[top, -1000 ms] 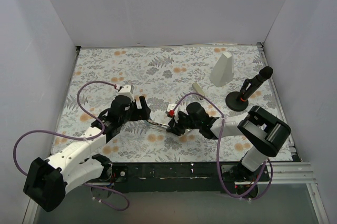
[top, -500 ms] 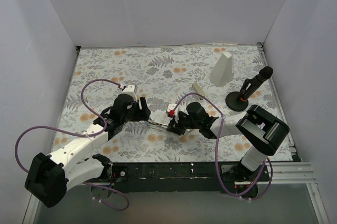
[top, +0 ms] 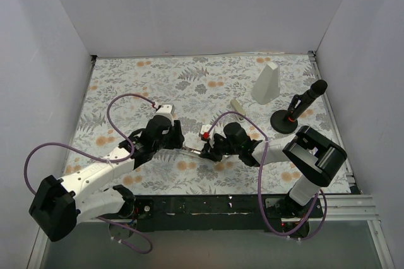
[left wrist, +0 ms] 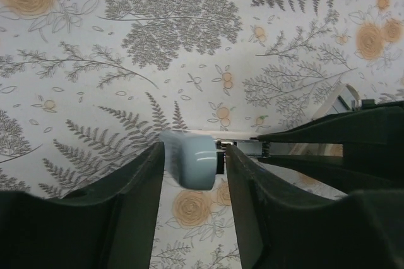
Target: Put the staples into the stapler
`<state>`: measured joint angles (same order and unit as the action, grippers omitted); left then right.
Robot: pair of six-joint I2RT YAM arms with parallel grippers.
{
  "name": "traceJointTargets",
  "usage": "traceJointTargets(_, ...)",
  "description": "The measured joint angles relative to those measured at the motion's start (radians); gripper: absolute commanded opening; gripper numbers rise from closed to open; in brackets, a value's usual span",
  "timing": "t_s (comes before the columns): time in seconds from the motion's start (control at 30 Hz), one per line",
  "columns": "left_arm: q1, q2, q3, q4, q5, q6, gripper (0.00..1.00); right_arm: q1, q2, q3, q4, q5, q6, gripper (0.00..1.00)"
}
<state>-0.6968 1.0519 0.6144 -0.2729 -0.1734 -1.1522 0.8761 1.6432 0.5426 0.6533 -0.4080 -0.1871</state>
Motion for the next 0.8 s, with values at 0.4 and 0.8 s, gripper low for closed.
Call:
traceJointTargets(0.4,-0.120,0.053,0.042,-0.020,-0.105,-0.032,0.23,-0.003,0.000,0.007,-0.003,-0.015,0.000,0.06)
traceJointTargets(0.8,-0.243,0.166,0.090,0.014,-0.276,-0.046,0.27,-0.013,0.000,0.007,-0.013,-0.040,0.026,0.06)
